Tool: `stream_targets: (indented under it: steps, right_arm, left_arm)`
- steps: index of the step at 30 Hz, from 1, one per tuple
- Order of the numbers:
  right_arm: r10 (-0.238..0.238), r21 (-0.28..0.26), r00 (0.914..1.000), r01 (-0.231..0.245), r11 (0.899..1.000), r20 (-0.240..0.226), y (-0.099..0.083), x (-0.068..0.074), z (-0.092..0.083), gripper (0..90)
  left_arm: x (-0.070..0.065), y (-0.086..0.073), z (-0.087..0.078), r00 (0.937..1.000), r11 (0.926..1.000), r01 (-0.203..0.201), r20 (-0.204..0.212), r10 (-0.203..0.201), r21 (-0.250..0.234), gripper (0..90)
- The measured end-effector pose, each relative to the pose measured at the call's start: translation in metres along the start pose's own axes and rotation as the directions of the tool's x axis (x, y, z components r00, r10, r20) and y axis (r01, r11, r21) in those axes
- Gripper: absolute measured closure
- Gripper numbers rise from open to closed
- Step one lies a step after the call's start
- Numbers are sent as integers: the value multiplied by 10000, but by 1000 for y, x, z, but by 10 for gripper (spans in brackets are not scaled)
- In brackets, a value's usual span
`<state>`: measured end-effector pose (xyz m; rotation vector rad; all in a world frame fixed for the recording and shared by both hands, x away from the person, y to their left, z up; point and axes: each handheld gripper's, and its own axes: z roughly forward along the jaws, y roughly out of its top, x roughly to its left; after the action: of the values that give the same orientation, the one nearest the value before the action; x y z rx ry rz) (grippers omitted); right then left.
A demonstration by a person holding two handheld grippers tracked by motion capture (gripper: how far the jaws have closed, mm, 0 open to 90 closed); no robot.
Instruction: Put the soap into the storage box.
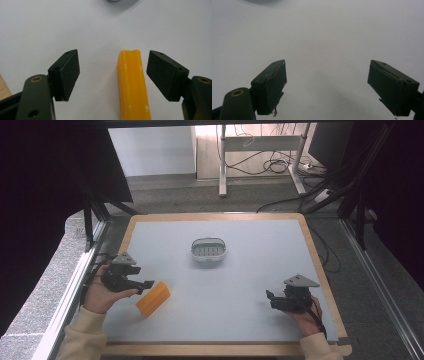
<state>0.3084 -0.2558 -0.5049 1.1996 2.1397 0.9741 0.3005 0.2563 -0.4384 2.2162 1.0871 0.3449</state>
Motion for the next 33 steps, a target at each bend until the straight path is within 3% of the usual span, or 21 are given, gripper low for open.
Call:
stream_targets:
  steps: [13, 20, 23, 33]
  right_arm:
    - [22, -52, 9999, -23, 10000, -130, 1, 2, -2, 160]
    - [20, -49, 9999, -20, 10000, -107, 1, 2, -2, 161]
    - [11, -45, 9999, -11, 10000, -103, 1, 2, -2, 161]
    - [-40, 108, 10000, 41, 9999, -74, 0, 3, 0, 161]
  left_arm:
    - [-17, 6, 12, 9992, 9973, -355, 182, 344, 642, 265]
    - [-23, 6, 20, 9993, 9936, -386, 36, 384, 1063, 269]
    - [-25, 5, 25, 9992, 9908, -402, -16, 407, 1292, 279]
    - [-31, -1, 48, 9988, 9717, -430, -122, 471, 2325, 363]
